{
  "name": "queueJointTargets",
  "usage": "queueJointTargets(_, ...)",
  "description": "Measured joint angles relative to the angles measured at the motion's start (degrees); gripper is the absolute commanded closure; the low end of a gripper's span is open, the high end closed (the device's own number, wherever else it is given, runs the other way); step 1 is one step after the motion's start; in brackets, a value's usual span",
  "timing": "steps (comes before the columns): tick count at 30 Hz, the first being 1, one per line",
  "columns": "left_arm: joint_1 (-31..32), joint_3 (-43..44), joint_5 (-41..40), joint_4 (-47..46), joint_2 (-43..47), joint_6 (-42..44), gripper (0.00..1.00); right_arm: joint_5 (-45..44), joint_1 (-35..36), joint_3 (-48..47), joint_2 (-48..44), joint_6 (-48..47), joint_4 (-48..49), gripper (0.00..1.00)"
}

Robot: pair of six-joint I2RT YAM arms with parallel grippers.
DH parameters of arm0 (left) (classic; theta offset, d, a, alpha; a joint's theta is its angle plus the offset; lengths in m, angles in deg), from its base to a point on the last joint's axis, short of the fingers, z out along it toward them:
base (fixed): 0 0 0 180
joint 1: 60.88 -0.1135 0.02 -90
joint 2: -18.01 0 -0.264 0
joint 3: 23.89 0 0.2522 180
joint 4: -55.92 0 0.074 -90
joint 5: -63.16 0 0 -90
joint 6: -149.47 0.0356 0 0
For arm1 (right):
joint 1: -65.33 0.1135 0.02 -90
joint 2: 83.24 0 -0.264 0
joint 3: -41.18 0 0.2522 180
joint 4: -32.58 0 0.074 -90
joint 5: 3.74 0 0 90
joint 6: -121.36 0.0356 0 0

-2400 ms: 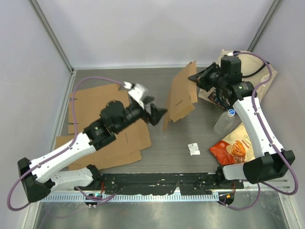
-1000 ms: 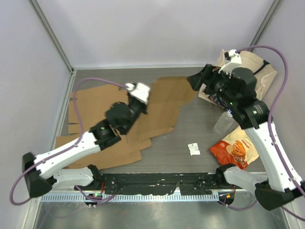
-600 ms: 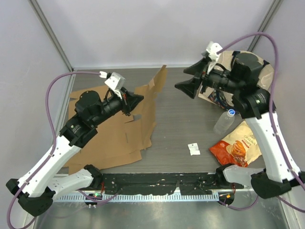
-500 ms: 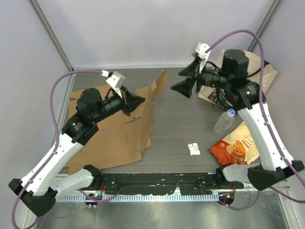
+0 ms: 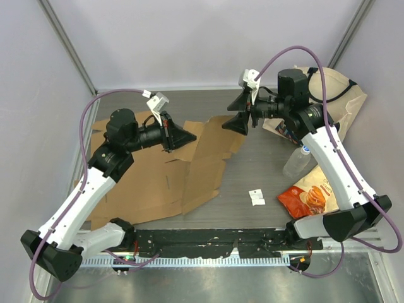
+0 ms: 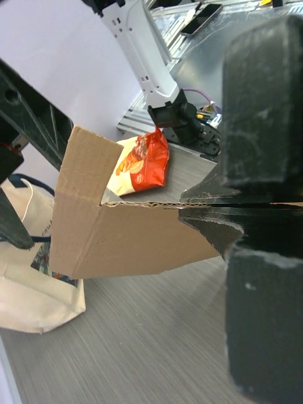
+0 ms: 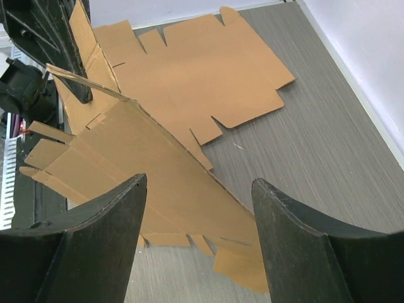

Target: Fold the paper box

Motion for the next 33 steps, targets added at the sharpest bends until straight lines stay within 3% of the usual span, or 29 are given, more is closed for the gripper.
queueJointTargets(5, -0.8, 0.0, 4.5, -2.0, 0.0, -1.2, 1.0, 3.6, 0.0, 0.5, 1.4, -0.6, 1.8, 0.35)
queueJointTargets(11, -1.2, 0.0, 8.0, -3.8, 0.0, -1.7, 1.0, 8.1, 0.8, 4.6, 2.3, 0.9, 7.0, 0.68)
queueJointTargets(15, -2.0, -0.1, 8.9, -4.2, -0.3, -2.4, 0.99, 9.1, 0.9, 7.3, 2.1, 2.0, 9.6, 0.82)
queueJointTargets(16, -2.4, -0.2, 8.8, -4.3, -0.4, -2.6, 0.98, 9.1, 0.9, 7.7, 1.9, 2.2, 10.2, 0.85)
queueJointTargets(17, -2.7, -0.4, 8.7, -4.5, -0.5, -2.8, 0.89, 8.9, 0.8, 8.0, 1.8, 2.3, 10.3, 0.96)
queueJointTargets(18, -3.0, -0.5, 8.3, -4.5, -0.6, -2.9, 0.81, 8.3, 0.8, 8.0, 1.6, 2.6, 10.1, 0.99)
queueJointTargets(19, -3.2, -0.6, 7.1, -4.5, -0.6, -2.8, 0.7, 7.8, 0.8, 8.0, 1.5, 2.7, 10.0, 0.99)
queueJointTargets(20, -3.2, -0.6, 5.0, -4.6, -0.6, -2.8, 0.47, 7.3, 0.7, 8.0, 1.3, 3.1, 9.2, 0.99)
queueJointTargets(23, -3.2, -1.0, -2.1, -4.3, -0.7, -1.7, 0.31, 5.0, 1.0, 6.2, 1.4, 5.8, 4.9, 0.99)
queueJointTargets(27, -3.1, -5.4, -10.6, -5.0, -0.2, -1.6, 0.3, 1.8, 1.2, 2.3, 2.2, 7.9, -1.0, 0.99)
queueJointTargets(33, -3.1, -11.5, -22.1, -7.5, 1.3, -3.8, 0.33, -2.9, 1.2, 4.6, 2.7, 9.2, -3.8, 0.99)
